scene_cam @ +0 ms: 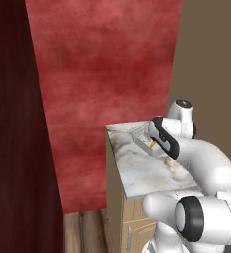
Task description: Place the tupperware on the top shelf of the fridge. Make space for the tupperware among the existing items by rearranging them on the shelves if needed. Close the fridge door when finished.
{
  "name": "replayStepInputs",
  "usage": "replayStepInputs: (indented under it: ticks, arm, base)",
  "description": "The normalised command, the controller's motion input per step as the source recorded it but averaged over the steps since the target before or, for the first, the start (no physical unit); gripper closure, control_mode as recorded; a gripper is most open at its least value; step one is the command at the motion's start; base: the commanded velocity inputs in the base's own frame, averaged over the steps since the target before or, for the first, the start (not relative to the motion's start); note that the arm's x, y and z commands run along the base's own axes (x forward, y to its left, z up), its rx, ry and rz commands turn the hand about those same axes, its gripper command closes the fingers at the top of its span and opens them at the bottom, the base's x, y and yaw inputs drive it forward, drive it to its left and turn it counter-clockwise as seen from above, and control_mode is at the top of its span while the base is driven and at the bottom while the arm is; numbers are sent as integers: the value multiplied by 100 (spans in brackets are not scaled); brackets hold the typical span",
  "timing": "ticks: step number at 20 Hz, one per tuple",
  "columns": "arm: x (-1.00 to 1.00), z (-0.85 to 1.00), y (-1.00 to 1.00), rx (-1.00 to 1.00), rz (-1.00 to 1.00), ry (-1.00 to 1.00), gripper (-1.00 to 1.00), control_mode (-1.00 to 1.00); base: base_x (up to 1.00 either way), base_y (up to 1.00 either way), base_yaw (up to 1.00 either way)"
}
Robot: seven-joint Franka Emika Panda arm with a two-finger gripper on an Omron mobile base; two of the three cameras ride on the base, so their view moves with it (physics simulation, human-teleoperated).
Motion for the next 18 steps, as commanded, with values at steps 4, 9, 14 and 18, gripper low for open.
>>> replayStepInputs:
  ticks: [4, 9, 14, 18]
  arm:
    - [-63, 100, 17, 6, -9, -1, 100, -100]
    - [-81, 100, 11, 9, -10, 0, 100, -100]
    - [-95, 100, 9, 1, -7, 0, 100, -100]
    - [-70, 87, 3, 0, -1, 0, 100, -100]
  base:
    - [0, 0, 0]
    - [0, 0, 0]
    - [0, 0, 0]
    - [0, 0, 0]
